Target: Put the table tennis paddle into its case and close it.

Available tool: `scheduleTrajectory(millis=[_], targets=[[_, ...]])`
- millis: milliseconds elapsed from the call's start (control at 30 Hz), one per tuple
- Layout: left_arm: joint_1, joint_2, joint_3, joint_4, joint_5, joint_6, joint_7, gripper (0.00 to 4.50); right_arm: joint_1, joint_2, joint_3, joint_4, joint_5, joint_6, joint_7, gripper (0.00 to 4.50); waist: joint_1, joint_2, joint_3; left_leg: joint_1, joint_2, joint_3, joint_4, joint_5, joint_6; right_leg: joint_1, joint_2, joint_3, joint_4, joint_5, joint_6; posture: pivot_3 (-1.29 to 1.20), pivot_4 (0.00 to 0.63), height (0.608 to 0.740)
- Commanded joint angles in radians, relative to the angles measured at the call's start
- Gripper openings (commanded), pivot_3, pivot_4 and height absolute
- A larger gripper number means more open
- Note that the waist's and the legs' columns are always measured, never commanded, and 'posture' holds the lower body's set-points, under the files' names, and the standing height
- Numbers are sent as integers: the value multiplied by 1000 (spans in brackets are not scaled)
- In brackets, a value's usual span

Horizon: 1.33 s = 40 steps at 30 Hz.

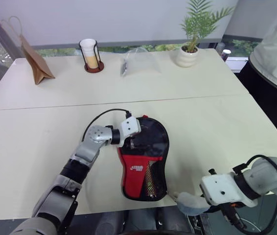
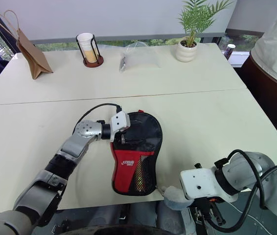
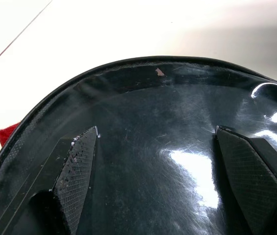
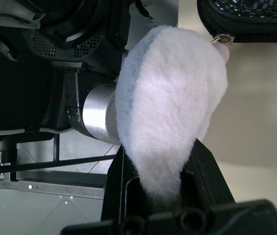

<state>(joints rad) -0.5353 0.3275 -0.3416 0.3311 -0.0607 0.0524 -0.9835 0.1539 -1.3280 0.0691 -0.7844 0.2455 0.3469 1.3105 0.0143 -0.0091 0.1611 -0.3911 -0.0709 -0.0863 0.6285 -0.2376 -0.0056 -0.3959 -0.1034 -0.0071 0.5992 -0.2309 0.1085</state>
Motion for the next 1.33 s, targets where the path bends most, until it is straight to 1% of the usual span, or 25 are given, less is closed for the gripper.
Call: scheduleTrajectory(millis=[33, 167, 200, 333, 433, 567, 667, 733, 767, 833, 933, 1000, 1133, 1267, 1333], targets=[[33, 40, -32, 114, 78, 49, 16, 4008, -30, -4, -7, -8, 25, 35, 13, 37, 0, 0, 0, 0, 0, 0, 0, 0, 0, 0, 0, 0, -1, 0, 0, 0, 150, 740], [16, 36, -22, 132, 69, 37, 17, 4008, -84, 12, -4, 19, 41, 88, 0, 1777, 0, 0, 0, 0, 0, 0, 0, 0, 1, 1, -1, 0, -2, 0, 0, 0, 150, 740], [13, 34, -16, 133, 63, 34, 17, 4008, -92, 15, -6, 24, 46, 99, -2, 2374, 0, 0, 0, 0, 0, 0, 0, 0, 1, 1, -1, 0, -2, 0, 0, 0, 150, 740], [3, 28, 16, 115, 18, 37, -2, 4008, -141, 32, -24, 56, 55, 122, -19, 4401, -2, 0, 0, 0, 0, 0, 0, 0, 1, 1, 0, -1, -2, 0, 1, 0, 150, 740], [-2, 29, 36, 93, -14, 42, -27, 4008, -189, 41, -43, 101, 59, 122, -25, 4458, -2, -1, 0, 0, 1, 0, 0, -1, 1, 0, 0, -1, -2, 0, 0, 0, 150, 740], [-7, 57, 87, -16, -99, 116, -85, 4008, -311, 46, -121, 229, 118, 142, -6, 4458, -3, -1, 2, -3, 1, 1, 0, 0, 1, -4, 0, -1, -2, 2, 1, 0, 150, 740], [-19, 80, 112, -61, -135, 157, -107, 4008, -379, 44, -138, 294, 143, 146, 14, 4458, 0, -1, 3, -13, 1, 1, 0, 1, 3, -14, 1, -2, 0, 6, -2, 0, 150, 740], [-23, 120, 154, -146, -190, 222, -135, 4008, -435, 38, -167, 335, 168, 154, 28, 4458, 0, -1, 6, -18, 0, 1, 1, 1, 4, -19, 1, -2, 0, 7, -2, 0, 150, 740], [-28, 132, 167, -167, -207, 243, -143, 4008, -459, 39, -168, 351, 173, 156, 33, 4458, 0, -1, 8, -19, 0, 1, 1, 1, 4, -20, 1, -2, 0, 8, 0, 0, 150, 740], [-24, 172, 196, -219, -245, 287, -168, 4008, -499, 42, -168, 379, 181, 156, 37, 4458, 0, -1, 10, -22, -1, 2, 1, 1, 4, -23, 1, -2, 0, 8, 1, 0, 150, 740], [0, 278, 280, -357, -343, 406, -207, 4008, -551, 54, -159, 408, 184, 149, 36, 4458, -3, -1, 13, -25, -1, 3, 2, 1, 4, -27, 1, -1, 0, 9, 1, 0, 150, 740], [13, 323, 313, -412, -387, 459, -213, 4008, -568, 59, -153, 422, 184, 148, 36, 4458, -3, 1, 14, -27, -1, 3, 2, 1, 4, -29, 1, -1, 0, 9, 1, 0, 150, 740], [76, 447, 425, -544, -502, 592, -220, 4008, -589, 72, -164, 451, 192, 152, 29, 4458, -3, 2, 16, -27, -1, 4, 2, 1, 4, -30, 1, -1, 1, 9, 1, 0, 150, 740], [145, 518, 502, -646, -589, 687, -198, 4008, -608, 93, -170, 461, 212, 172, 18, 4458, -3, 3, 17, -27, -1, 4, 2, 1, 4, -30, 1, -1, 2, 9, 1, 0, 150, 740], [172, 535, 524, -680, -620, 720, -181, 4008, -617, 104, -168, 465, 217, 176, 13, 4458, -2, 3, 17, -27, -1, 4, 3, 1, 4, -30, 1, 0, 3, 9, 0, 0, 150, 740]])
